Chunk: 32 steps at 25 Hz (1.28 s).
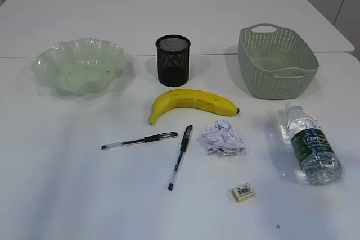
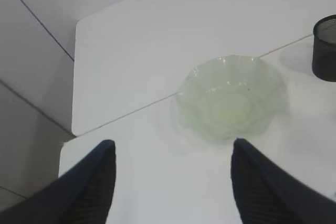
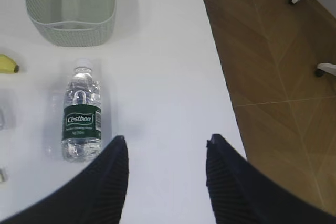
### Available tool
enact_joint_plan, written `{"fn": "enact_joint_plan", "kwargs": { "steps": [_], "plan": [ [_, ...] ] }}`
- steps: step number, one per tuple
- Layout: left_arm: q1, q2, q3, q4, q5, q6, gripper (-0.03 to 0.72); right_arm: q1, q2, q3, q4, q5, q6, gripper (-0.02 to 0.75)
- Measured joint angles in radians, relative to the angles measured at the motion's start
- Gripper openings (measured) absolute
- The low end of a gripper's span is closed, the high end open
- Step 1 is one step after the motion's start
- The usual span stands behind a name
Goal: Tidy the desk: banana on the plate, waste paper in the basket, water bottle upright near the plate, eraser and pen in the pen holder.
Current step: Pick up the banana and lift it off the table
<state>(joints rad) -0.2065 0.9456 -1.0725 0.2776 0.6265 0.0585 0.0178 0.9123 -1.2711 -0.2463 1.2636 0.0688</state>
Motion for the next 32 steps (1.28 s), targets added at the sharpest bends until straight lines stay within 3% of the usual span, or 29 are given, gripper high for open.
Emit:
{"fn": "enact_joint_plan", "kwargs": {
  "steps": [9,24,32],
  "plan": [
    [-0.157,0.229,-0.224,0.047,0.116,0.0,0.484,0.0,0.316,-0.118,0.026,0.0,0.002,0.366],
    [-0.354,0.633,-0.392,0.047,0.228,0.0,0.484,0.0,0.538,-0.127,-0.046,-0.013,-0.011,0.366],
    [-0.431,0.787,-0.4,0.047,0.217,0.024,0.484,0.0,0.544,-0.127,-0.06,-0.015,-0.013,0.367]
  ]
}}
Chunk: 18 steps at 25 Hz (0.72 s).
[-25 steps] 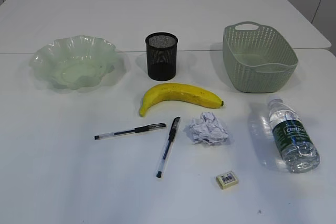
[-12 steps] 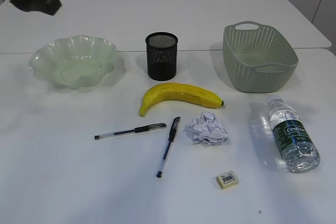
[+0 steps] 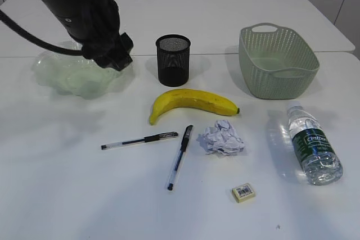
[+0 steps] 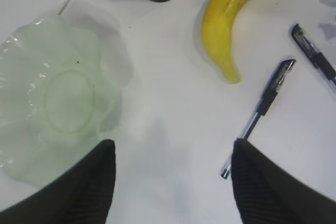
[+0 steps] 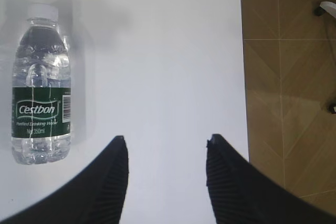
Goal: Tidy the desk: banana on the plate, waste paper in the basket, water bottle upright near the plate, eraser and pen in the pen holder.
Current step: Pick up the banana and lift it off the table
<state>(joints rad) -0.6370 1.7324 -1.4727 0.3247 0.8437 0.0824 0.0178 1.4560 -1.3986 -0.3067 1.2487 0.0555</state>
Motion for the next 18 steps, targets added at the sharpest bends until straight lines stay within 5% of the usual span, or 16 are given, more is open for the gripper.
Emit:
{"fn": "enact_joint_plan", "kwargs": {
  "steps": [18],
  "plan": [
    [-0.024,0.08,0.0,-0.016,-0.212,0.01,0.484,0.0,0.0,0.0,-0.05,-0.001,-0.002,0.368]
  ]
}}
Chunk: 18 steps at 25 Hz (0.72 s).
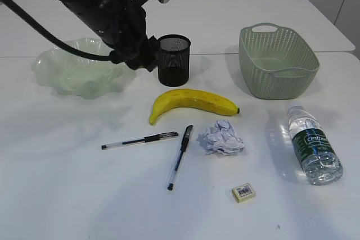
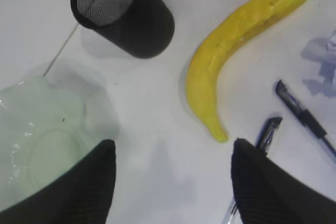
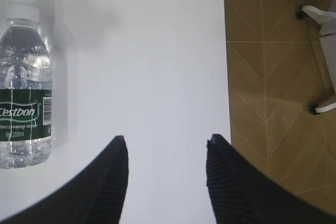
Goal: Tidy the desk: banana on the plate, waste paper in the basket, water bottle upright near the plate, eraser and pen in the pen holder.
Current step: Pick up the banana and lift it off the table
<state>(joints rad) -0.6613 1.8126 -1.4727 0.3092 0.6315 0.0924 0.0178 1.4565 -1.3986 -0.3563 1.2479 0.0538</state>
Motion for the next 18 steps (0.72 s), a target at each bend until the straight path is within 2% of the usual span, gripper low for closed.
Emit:
{"fn": "enact_joint_plan", "kwargs": {
  "steps": [6,12,18],
  "plan": [
    [0.0,0.04,0.0,-0.035,-0.089,0.0,0.491,0.0,0.0,0.0,-0.002,0.0,0.0,0.368],
    [0.0,0.117,0.0,-0.064,-0.125,0.0,0.587,0.0,0.0,0.0,-0.002,0.0,0.0,0.368],
    [0.0,0.184,0.0,-0.066,-0.136,0.0,0.599,0.0,0.0,0.0,-0.002,0.0,0.0,0.368]
  ]
}}
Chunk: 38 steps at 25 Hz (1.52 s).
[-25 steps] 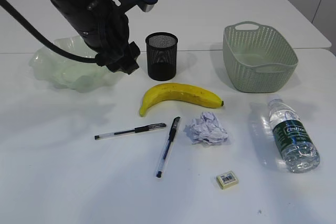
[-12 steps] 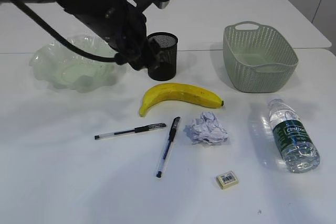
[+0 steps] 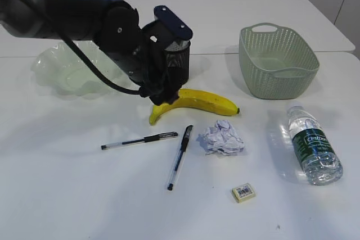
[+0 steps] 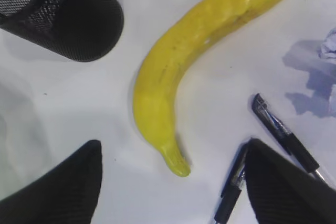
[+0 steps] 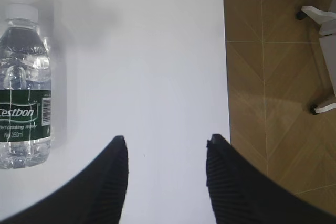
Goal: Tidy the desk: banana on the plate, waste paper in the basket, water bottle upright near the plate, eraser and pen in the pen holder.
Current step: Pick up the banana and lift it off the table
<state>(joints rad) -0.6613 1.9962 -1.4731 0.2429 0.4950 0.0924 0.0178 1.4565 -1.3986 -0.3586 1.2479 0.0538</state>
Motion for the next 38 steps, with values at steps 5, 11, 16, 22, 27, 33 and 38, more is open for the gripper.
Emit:
{"fn": "enact_joint_plan", "kwargs": {
  "steps": [5,11,16,22,27,33,38],
  "plan": [
    [0.0,0.041,0.0,-0.001,-0.021,0.0,0.599,0.0,0.0,0.0,0.0,0.0,0.0,0.368],
    [0.0,0.086,-0.002,-0.001,-0.06,0.0,0.599,0.0,0.0,0.0,0.0,0.0,0.0,0.368],
    [0.009,0.1,-0.002,0.0,-0.107,0.0,0.599,0.0,0.0,0.0,0.0,-0.002,0.0,0.368],
    [0.049,0.1,-0.005,0.002,-0.144,-0.006,0.599,0.0,0.0,0.0,0.0,-0.002,0.0,0.368],
    [0.066,0.1,-0.007,0.002,-0.172,-0.03,0.601,0.0,0.0,-0.002,0.0,-0.002,0.0,0.368],
    [0.069,0.114,-0.008,0.002,-0.191,-0.045,0.601,0.0,0.0,-0.002,0.0,-0.002,0.0,0.368],
    [0.069,0.158,-0.008,-0.017,-0.191,-0.046,0.601,0.0,0.0,-0.002,0.0,-0.002,-0.002,0.368]
  ]
}}
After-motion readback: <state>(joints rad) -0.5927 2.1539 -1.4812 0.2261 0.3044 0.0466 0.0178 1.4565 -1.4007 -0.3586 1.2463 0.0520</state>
